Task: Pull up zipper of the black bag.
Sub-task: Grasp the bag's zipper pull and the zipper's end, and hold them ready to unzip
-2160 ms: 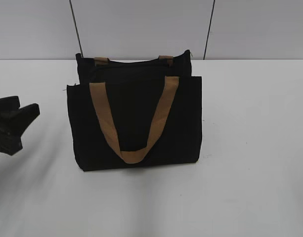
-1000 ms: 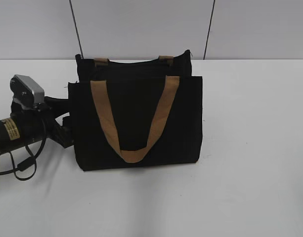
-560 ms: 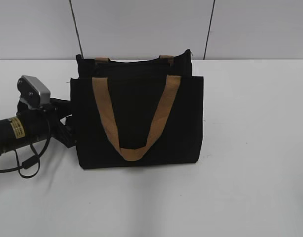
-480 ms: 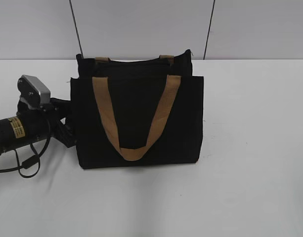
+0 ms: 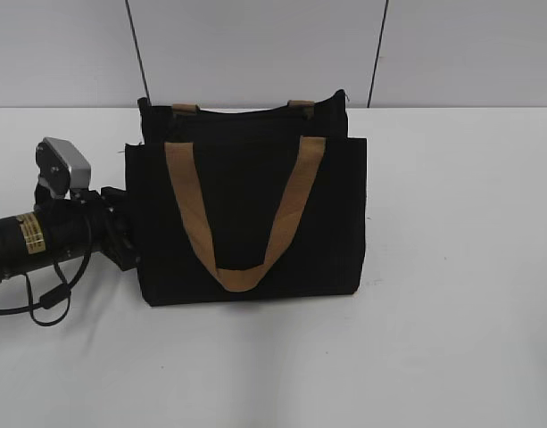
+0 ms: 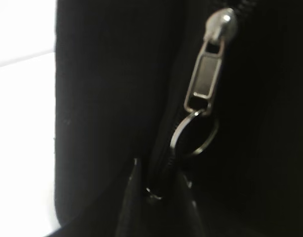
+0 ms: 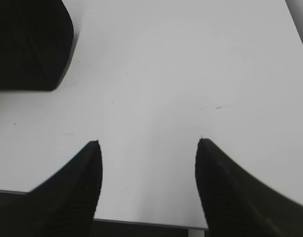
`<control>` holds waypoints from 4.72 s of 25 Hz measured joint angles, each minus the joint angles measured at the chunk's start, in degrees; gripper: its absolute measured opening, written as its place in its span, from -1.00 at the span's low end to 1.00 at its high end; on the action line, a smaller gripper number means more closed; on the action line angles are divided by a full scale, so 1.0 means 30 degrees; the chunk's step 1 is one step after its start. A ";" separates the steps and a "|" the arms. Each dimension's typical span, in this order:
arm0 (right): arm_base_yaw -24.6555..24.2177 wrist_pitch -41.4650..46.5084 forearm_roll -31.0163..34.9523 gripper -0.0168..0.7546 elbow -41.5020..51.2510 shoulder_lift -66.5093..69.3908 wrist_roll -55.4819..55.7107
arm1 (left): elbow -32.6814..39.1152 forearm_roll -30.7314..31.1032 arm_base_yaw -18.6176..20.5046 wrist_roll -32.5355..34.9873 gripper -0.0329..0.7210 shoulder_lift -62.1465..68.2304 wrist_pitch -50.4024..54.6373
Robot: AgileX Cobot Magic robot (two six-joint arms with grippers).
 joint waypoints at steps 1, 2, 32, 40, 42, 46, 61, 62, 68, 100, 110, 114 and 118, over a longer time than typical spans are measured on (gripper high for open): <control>0.0000 0.0000 0.0000 0.25 0.0000 0.0000 0.0000 | 0.0000 -0.0001 0.0000 -0.0025 -0.50 0.0000 0.0000; 0.0000 0.0000 0.0000 0.25 0.0000 0.0000 0.0000 | 0.0000 -0.0001 0.0000 -0.0025 -0.50 0.0000 0.0000; 0.0000 0.0000 0.0000 0.25 0.0000 0.0000 0.0000 | 0.2259 -0.0111 0.0158 -0.1314 -0.85 -0.6697 0.3538; 0.0000 0.0000 0.0000 0.25 0.0000 0.0000 0.0000 | 0.2631 -0.0192 0.0173 -0.2424 -0.85 -1.1430 0.5794; 0.0000 0.0000 0.0000 0.25 0.0000 0.0000 0.0000 | 0.2645 0.0043 0.0173 -0.3179 -0.85 -1.2204 0.5931; 0.0000 0.0000 0.0000 0.25 0.0000 0.0000 0.0000 | 0.2702 0.0418 0.0173 -0.4183 -0.85 -1.3378 0.6006; 0.0000 0.0000 0.0000 0.25 0.0000 0.0000 0.0000 | 0.2702 0.0992 0.0173 -0.5166 -0.85 -1.4553 0.6836; 0.0000 0.0000 0.0000 0.25 0.0000 0.0000 0.0000 | 0.2702 0.0992 0.0173 -0.5166 -0.85 -1.4553 0.6836; 0.0000 0.0000 0.0000 0.25 0.0000 0.0000 0.0000 | 0.2702 0.0970 0.0173 -0.5181 -0.85 -1.4553 0.5622; 0.0000 -0.4448 0.2728 0.25 -0.3251 1.0178 -0.4688 | 0.2702 0.0470 0.0173 -0.5181 -0.85 -1.4559 0.4441; 0.0000 -0.7211 0.9746 0.25 -0.6038 1.7318 -1.2843 | 0.2702 0.0424 0.0173 -0.5181 -0.85 -1.4559 0.4611; 0.0047 -0.7313 1.3536 0.25 -0.6998 1.9671 -1.6545 | 0.2702 0.0398 0.0173 -0.5199 -0.85 -1.4559 0.4633; 0.1660 -0.8340 1.5243 0.25 -0.7895 2.1605 -1.8686 | 0.2702 0.0398 0.0173 -0.5199 -0.85 -1.4559 0.4633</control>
